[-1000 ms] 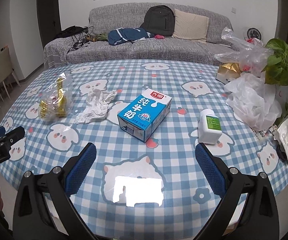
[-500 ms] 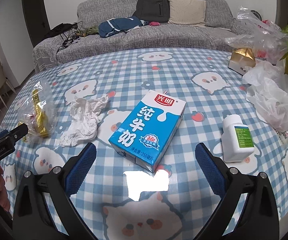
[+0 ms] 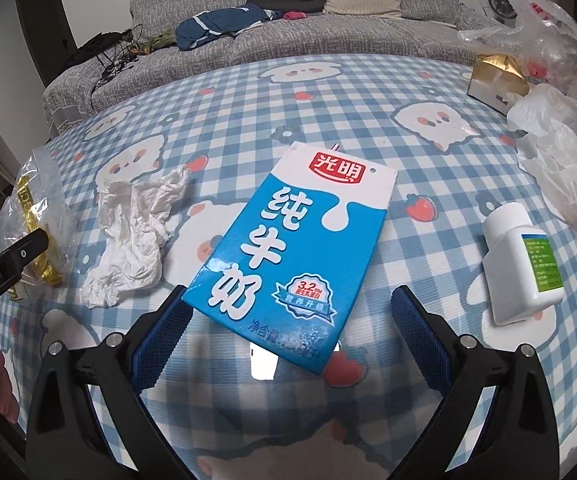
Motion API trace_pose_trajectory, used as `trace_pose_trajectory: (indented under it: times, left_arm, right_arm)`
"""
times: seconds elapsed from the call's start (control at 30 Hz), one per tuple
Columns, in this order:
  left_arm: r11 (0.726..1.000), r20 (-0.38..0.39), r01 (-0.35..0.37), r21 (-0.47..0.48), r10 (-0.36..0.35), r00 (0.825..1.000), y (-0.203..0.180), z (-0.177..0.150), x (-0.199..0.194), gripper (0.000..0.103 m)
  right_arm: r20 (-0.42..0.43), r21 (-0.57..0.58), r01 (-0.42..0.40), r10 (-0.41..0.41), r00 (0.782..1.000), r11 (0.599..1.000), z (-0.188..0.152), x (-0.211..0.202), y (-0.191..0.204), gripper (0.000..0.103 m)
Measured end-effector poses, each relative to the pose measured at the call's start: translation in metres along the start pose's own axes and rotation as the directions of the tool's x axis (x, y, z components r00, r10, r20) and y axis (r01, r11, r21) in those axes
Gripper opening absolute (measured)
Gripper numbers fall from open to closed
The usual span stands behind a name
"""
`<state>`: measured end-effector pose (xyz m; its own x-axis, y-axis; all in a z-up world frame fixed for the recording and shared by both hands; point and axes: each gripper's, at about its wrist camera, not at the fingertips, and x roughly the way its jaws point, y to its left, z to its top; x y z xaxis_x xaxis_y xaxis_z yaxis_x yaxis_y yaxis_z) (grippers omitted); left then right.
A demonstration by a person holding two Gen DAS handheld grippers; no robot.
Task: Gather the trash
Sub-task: 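Grasp the gold candy bag with the left gripper while the right grasps the blue milk carton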
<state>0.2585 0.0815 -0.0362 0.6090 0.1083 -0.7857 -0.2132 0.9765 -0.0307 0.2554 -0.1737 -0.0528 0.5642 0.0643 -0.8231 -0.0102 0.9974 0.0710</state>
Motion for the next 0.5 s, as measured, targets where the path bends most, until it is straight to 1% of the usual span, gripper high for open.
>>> trace_pose_trajectory:
  times: [0.13, 0.2, 0.3, 0.37, 0.4, 0.47, 0.5]
  left_arm:
    - [1.0, -0.018, 0.01, -0.002, -0.01, 1.0, -0.002, -0.001, 0.009, 0.083]
    - [1.0, -0.022, 0.012, -0.008, -0.012, 1.0, -0.003, -0.001, 0.012, 0.081]
    - [1.0, -0.027, 0.019, -0.019, -0.019, 0.999, -0.002, -0.001, 0.014, 0.072]
    - [0.999, -0.034, 0.026, -0.028, -0.027, 0.999, -0.001, 0.0, 0.015, 0.061]
    - [0.999, -0.039, 0.034, -0.034, -0.035, 0.999, -0.001, 0.0, 0.015, 0.058]
    - [0.998, -0.044, 0.037, -0.041, -0.039, 0.998, 0.0, -0.001, 0.017, 0.048]
    - [0.998, -0.046, 0.041, -0.044, -0.043, 0.998, 0.0, -0.001, 0.017, 0.046]
  right_arm:
    - [-0.016, -0.007, 0.002, -0.002, 1.0, 1.0, -0.002, 0.006, 0.004, 0.089]
    - [-0.008, -0.017, 0.011, -0.011, 1.0, 1.0, -0.002, 0.007, 0.005, 0.084]
    - [0.003, -0.035, 0.026, -0.026, 1.0, 0.999, -0.002, 0.006, 0.007, 0.077]
    - [0.007, -0.044, 0.027, -0.027, 1.0, 0.999, -0.003, 0.006, 0.008, 0.077]
    - [0.007, -0.054, 0.028, -0.028, 1.0, 0.998, -0.003, 0.006, 0.008, 0.076]
    - [0.009, -0.059, 0.02, -0.019, 1.0, 0.998, -0.003, 0.005, 0.007, 0.075]
    - [0.009, -0.062, 0.019, -0.018, 1.0, 0.998, -0.004, 0.005, 0.007, 0.075]
